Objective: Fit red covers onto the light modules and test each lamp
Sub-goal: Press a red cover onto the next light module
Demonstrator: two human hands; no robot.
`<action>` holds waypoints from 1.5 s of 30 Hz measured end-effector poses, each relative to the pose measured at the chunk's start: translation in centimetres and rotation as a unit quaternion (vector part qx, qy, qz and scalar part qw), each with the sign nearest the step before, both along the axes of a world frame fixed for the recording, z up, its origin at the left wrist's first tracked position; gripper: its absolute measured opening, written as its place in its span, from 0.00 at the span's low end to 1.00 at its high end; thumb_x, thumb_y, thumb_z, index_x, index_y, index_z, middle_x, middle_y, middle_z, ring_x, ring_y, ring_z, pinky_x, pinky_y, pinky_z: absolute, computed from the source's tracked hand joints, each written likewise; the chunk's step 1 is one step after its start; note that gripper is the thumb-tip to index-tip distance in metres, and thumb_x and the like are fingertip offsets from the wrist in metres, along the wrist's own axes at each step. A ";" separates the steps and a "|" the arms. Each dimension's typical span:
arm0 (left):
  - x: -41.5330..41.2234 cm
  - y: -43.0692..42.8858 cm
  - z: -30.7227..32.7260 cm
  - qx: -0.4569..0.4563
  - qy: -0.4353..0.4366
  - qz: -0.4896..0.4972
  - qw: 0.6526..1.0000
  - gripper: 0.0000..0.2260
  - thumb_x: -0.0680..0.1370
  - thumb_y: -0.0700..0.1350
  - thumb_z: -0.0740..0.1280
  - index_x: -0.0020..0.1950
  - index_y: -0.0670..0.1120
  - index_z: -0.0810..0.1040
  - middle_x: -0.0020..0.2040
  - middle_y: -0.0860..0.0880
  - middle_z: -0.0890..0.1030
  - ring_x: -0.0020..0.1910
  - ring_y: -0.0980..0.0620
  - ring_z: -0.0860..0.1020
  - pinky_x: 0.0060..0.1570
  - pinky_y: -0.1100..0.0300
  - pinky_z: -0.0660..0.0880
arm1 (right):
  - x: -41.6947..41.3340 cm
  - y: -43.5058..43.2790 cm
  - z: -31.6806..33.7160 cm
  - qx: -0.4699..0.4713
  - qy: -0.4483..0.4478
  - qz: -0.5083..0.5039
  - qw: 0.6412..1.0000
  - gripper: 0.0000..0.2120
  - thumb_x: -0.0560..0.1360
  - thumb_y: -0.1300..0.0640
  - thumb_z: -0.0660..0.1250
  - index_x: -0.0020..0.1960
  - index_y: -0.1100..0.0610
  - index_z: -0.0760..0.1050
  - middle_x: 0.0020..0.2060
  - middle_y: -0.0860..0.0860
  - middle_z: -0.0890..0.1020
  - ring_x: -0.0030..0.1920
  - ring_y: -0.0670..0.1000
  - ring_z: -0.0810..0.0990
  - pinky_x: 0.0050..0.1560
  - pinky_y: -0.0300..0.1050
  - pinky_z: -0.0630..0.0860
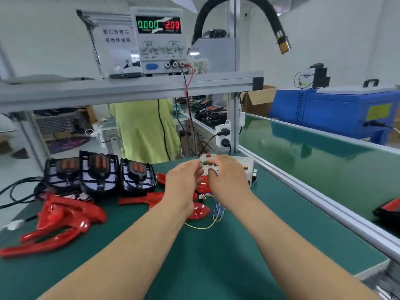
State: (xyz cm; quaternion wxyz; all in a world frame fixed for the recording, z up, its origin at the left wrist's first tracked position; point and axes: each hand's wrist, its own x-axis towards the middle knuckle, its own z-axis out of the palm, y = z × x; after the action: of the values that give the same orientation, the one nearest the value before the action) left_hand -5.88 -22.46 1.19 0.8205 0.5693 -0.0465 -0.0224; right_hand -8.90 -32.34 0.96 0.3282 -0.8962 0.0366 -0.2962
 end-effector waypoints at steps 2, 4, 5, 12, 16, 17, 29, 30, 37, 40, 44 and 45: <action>0.9 1.6 -0.4 0.011 0.002 0.014 1.000 0.07 0.77 0.36 0.65 0.41 0.42 0.78 0.42 0.45 0.78 0.44 0.49 0.77 0.43 0.60 0.77 | 0.7 1.4 -0.2 -0.006 -0.001 0.013 1.000 0.16 0.77 0.63 0.62 0.62 0.57 0.79 0.62 0.54 0.79 0.65 0.54 0.73 0.62 0.42 0.64; 1.8 3.1 -0.9 0.013 0.014 0.035 0.999 0.06 0.78 0.38 0.66 0.42 0.42 0.79 0.41 0.47 0.81 0.42 0.51 0.79 0.39 0.62 0.77 | 1.3 2.8 -0.4 -0.010 -0.003 0.026 1.000 0.16 0.77 0.63 0.62 0.62 0.58 0.79 0.61 0.54 0.80 0.64 0.53 0.73 0.61 0.40 0.63; 2.2 3.9 -1.1 0.012 0.021 0.045 0.999 0.05 0.78 0.39 0.66 0.43 0.43 0.80 0.42 0.49 0.83 0.44 0.52 0.81 0.42 0.61 0.77 | 1.6 3.5 -0.6 -0.013 -0.003 0.032 0.999 0.16 0.77 0.64 0.62 0.63 0.58 0.78 0.62 0.54 0.80 0.65 0.53 0.73 0.61 0.39 0.62; 4.4 9.2 -2.7 0.012 0.038 0.109 0.993 0.05 0.78 0.41 0.68 0.51 0.45 0.82 0.46 0.49 0.84 0.50 0.53 0.82 0.48 0.60 0.77 | 3.6 7.2 -2.0 -0.002 0.002 0.066 0.998 0.16 0.77 0.64 0.63 0.63 0.57 0.79 0.62 0.53 0.80 0.64 0.52 0.74 0.62 0.38 0.63; 5.5 11.5 -3.9 0.006 0.055 0.145 0.988 0.04 0.79 0.40 0.67 0.51 0.44 0.81 0.48 0.46 0.84 0.51 0.51 0.82 0.54 0.57 0.78 | 4.9 8.3 -3.0 0.004 0.005 0.073 0.997 0.15 0.77 0.64 0.62 0.62 0.56 0.79 0.60 0.51 0.80 0.63 0.51 0.75 0.62 0.40 0.65; 5.7 12.0 -4.1 -0.001 0.059 0.152 0.987 0.04 0.80 0.39 0.67 0.52 0.43 0.80 0.48 0.46 0.84 0.51 0.51 0.81 0.54 0.57 0.78 | 5.1 8.5 -3.3 0.006 0.005 0.075 0.997 0.15 0.77 0.64 0.62 0.62 0.56 0.79 0.60 0.51 0.81 0.62 0.51 0.75 0.62 0.39 0.65; 8.6 14.6 -6.7 0.050 0.048 0.248 0.966 0.12 0.81 0.40 0.66 0.64 0.45 0.77 0.50 0.55 0.78 0.49 0.58 0.78 0.54 0.60 0.74 | 6.6 7.6 -6.4 0.001 0.048 0.072 0.996 0.16 0.78 0.62 0.63 0.64 0.54 0.78 0.62 0.49 0.79 0.64 0.49 0.74 0.65 0.39 0.64; 8.8 14.7 -7.0 0.065 0.047 0.256 0.963 0.13 0.81 0.41 0.66 0.66 0.46 0.76 0.50 0.57 0.77 0.51 0.56 0.78 0.53 0.60 0.73 | 6.6 7.4 -6.7 -0.007 0.058 0.071 0.996 0.17 0.78 0.62 0.63 0.64 0.54 0.78 0.62 0.49 0.79 0.65 0.49 0.73 0.65 0.40 0.65; 10.6 14.6 -7.7 0.157 0.071 0.266 0.948 0.26 0.80 0.48 0.68 0.76 0.46 0.65 0.68 0.50 0.74 0.58 0.50 0.75 0.58 0.56 0.70 | 6.8 6.9 -8.0 -0.050 0.090 0.078 0.992 0.18 0.78 0.59 0.65 0.66 0.52 0.76 0.65 0.49 0.76 0.67 0.50 0.70 0.66 0.40 0.63; 11.3 14.7 -8.1 0.180 0.064 0.259 0.947 0.28 0.80 0.50 0.68 0.77 0.45 0.64 0.70 0.49 0.74 0.59 0.52 0.73 0.62 0.57 0.68 | 7.0 6.9 -8.1 -0.053 0.086 0.083 0.991 0.17 0.78 0.59 0.65 0.67 0.52 0.75 0.66 0.47 0.75 0.68 0.49 0.69 0.67 0.39 0.62; 11.8 15.0 -8.1 0.236 0.049 0.265 0.934 0.27 0.79 0.54 0.67 0.76 0.46 0.66 0.65 0.52 0.77 0.58 0.48 0.77 0.61 0.50 0.74 | 7.2 6.9 -8.3 -0.056 0.086 0.082 0.991 0.18 0.78 0.59 0.64 0.67 0.51 0.75 0.66 0.47 0.75 0.69 0.48 0.68 0.67 0.38 0.61; 11.9 15.1 -8.1 0.251 0.042 0.267 0.930 0.27 0.79 0.55 0.67 0.75 0.46 0.67 0.63 0.53 0.77 0.56 0.49 0.77 0.57 0.53 0.73 | 7.3 6.9 -8.3 -0.056 0.085 0.082 0.991 0.18 0.78 0.59 0.64 0.67 0.51 0.75 0.66 0.46 0.75 0.69 0.47 0.68 0.67 0.37 0.60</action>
State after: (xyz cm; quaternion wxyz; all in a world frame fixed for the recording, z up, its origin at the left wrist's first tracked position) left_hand 6.01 -7.38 -6.94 0.6278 0.7466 0.1486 0.1623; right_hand -1.64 -25.43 -7.36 0.2961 -0.9352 -0.0257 -0.1924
